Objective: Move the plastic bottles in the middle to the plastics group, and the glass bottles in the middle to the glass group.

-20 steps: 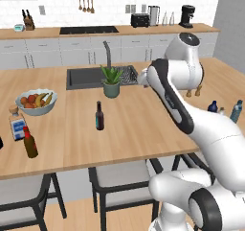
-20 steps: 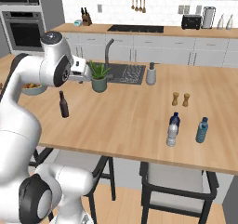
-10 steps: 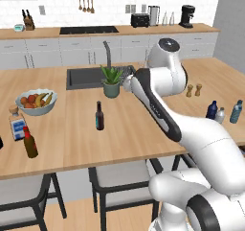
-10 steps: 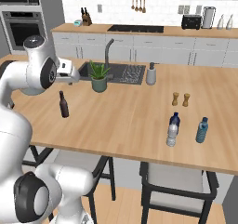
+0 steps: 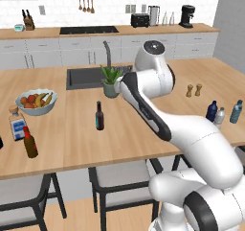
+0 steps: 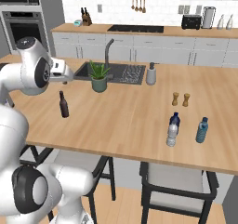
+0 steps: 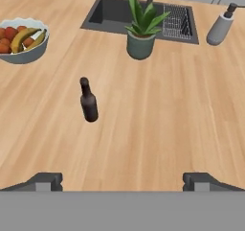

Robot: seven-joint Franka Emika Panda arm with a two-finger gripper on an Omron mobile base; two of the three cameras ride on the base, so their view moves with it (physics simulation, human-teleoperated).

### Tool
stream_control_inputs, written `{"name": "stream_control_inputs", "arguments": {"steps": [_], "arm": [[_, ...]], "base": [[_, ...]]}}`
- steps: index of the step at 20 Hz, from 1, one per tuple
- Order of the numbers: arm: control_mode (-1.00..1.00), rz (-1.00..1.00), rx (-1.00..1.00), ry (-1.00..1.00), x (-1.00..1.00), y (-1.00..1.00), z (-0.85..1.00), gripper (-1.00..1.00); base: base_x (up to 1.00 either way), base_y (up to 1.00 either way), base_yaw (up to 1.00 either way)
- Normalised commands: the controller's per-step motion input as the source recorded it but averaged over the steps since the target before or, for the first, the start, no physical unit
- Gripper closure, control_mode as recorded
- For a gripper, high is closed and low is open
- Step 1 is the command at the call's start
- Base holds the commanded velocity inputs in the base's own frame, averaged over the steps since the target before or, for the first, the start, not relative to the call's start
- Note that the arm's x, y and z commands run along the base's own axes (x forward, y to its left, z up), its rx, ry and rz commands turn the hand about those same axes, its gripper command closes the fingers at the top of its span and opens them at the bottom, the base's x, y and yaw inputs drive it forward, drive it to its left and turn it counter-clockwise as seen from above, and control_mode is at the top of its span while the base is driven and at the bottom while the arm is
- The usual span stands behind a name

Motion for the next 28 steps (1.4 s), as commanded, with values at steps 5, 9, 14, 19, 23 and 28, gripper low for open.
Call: {"name": "stream_control_inputs", "arguments": {"steps": [5,9,14,19,23,28], "arm": [[-1.00,0.00,0.00,0.00,0.12,0.20,-0.18,-1.00],[-1.00,0.00,0.00,0.00,0.11,0.26,-0.28,-1.00],[-1.00,0.00,0.00,0.01,0.17,0.31,-0.27,-1.00],[-1.00,0.00,0.00,0.04,0.17,0.22,-0.15,-1.00],[-1.00,0.00,0.00,0.04,0.20,0.23,-0.13,-1.00],[-1.00,0.00,0.00,0.03,0.18,0.22,-0.08,-1.00]], "base": [[0.00,0.00,0.00],[0.00,0.00,0.00],[0.00,0.00,0.00],[0.00,0.00,0.00],[0.00,0.00,0.00],[0.00,0.00,0.00]]}}
